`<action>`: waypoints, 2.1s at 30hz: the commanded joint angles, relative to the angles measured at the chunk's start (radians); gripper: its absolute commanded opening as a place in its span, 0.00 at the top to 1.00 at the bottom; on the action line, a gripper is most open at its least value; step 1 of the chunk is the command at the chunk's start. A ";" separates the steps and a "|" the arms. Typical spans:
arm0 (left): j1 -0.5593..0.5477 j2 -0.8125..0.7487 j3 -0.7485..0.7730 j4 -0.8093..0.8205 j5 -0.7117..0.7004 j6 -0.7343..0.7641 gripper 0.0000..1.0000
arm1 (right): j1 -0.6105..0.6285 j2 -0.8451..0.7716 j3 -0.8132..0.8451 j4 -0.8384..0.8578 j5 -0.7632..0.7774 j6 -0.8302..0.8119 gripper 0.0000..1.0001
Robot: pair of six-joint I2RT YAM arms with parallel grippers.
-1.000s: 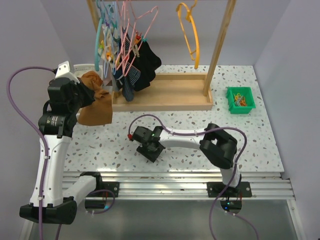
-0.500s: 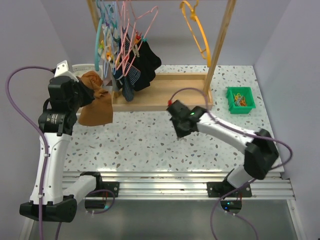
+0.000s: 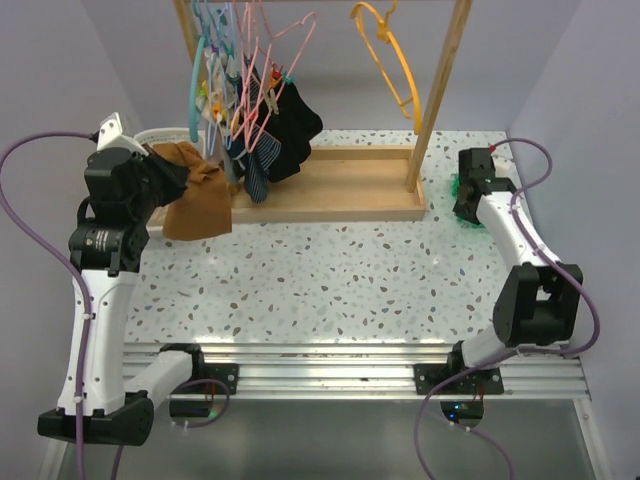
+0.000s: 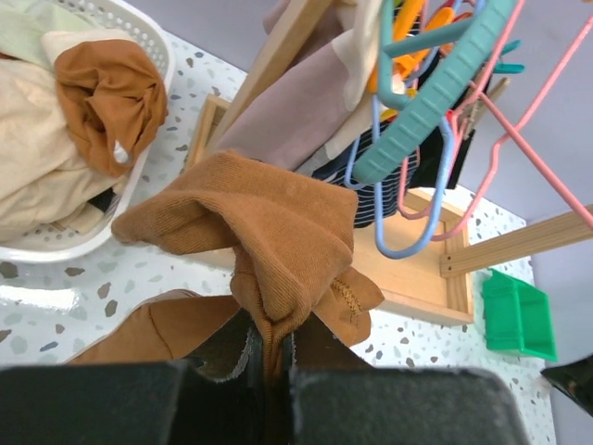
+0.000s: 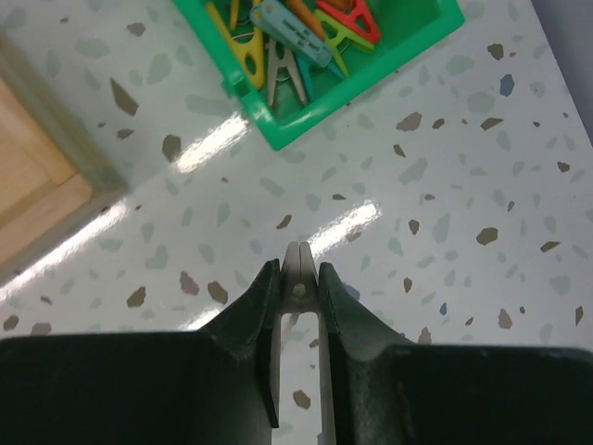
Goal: Remove the underwear clipped to the hanger
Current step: Place the clamp in the bin, then place the underwear in the bin.
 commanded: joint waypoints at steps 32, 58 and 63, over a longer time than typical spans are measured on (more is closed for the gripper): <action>0.026 0.071 0.086 -0.002 -0.297 0.041 1.00 | -0.167 0.276 0.383 0.061 -0.094 0.089 0.01; 0.268 0.473 -0.221 0.826 -0.230 0.098 1.00 | 0.114 -0.622 -0.107 -0.185 -0.496 0.152 0.01; 0.274 0.668 -0.203 0.718 -0.147 0.078 1.00 | 0.115 -0.667 -0.062 -0.281 -0.544 0.115 0.01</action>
